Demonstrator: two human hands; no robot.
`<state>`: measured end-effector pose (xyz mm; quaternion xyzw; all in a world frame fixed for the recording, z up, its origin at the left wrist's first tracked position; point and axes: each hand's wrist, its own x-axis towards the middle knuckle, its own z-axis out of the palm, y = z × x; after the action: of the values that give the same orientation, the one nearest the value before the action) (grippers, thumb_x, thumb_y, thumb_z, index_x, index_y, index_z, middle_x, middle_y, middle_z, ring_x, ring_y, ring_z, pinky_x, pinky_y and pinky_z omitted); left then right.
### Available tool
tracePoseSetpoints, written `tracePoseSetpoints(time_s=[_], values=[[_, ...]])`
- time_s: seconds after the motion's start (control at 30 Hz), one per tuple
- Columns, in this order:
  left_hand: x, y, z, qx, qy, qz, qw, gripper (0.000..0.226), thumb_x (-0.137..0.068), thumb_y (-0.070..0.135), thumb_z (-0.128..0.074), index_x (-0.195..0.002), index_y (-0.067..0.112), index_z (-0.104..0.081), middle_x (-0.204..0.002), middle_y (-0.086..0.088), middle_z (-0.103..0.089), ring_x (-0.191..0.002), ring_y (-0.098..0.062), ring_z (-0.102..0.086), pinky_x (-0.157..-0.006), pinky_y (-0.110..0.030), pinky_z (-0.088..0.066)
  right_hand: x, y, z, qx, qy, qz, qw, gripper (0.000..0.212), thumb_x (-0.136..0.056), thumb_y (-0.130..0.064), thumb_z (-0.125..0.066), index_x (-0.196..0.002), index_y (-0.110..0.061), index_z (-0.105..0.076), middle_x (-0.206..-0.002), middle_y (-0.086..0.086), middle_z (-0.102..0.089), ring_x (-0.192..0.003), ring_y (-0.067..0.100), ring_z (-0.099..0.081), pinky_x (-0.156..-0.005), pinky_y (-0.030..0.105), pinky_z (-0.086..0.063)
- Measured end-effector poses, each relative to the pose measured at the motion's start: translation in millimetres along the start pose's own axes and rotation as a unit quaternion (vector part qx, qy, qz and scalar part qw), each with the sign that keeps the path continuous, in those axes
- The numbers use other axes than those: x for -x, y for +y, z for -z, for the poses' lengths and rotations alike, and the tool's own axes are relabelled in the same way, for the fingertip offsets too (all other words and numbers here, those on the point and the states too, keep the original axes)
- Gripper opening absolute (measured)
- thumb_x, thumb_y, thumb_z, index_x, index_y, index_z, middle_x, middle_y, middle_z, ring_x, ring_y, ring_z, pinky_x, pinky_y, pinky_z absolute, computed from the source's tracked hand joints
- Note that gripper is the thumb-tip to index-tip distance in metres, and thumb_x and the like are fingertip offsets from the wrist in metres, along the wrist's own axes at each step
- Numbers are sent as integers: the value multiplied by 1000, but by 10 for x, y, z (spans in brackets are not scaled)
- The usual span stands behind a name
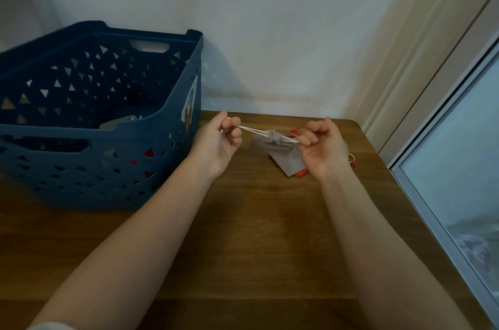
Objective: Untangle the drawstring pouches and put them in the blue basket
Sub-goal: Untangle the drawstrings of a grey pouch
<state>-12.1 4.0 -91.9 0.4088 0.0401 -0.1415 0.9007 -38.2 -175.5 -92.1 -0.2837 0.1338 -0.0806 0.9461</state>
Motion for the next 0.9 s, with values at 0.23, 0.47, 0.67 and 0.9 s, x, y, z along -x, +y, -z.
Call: tracePoseSetpoints(time_s=[0.23,0.47,0.67,0.9], values=[[67,8,-171,-302,-6,-50,952,28,-97,22,-43,-73,14,-56,-84,-3,-58,-63,-10,-50,-57,-23,-40,138,182,-143,612,-76,203,761,30,-99,-26,-44,-95,-12,-70,-83,-4,-67,-65,0,-58,-57,17,-45],[108,34,-268,-331,-16,-61,942,30,-95,30,-51,-73,13,-62,-78,-5,-58,-56,-9,-45,-43,-19,-33,180,394,-64,639,-201,172,722,8,-88,-11,-61,-86,-15,-68,-67,0,-61,-58,9,-54,-56,24,-45],[140,-23,-214,-79,-29,12,996,27,-96,30,-45,-112,11,-53,-90,-6,-65,-49,-7,-45,-38,-14,-31,194,329,-120,456,-159,103,869,18,-96,-12,-48,-83,-8,-61,-63,-1,-51,-44,2,-40,-41,13,-31],[144,-135,-117,-372,-102,36,922,14,-95,19,-49,-101,11,-59,-75,-2,-59,-52,-8,-47,-45,-19,-36,218,334,-183,373,-94,77,920,22,-97,-13,-47,-82,-9,-63,-47,-7,-50,-37,3,-42,-37,13,-33]])
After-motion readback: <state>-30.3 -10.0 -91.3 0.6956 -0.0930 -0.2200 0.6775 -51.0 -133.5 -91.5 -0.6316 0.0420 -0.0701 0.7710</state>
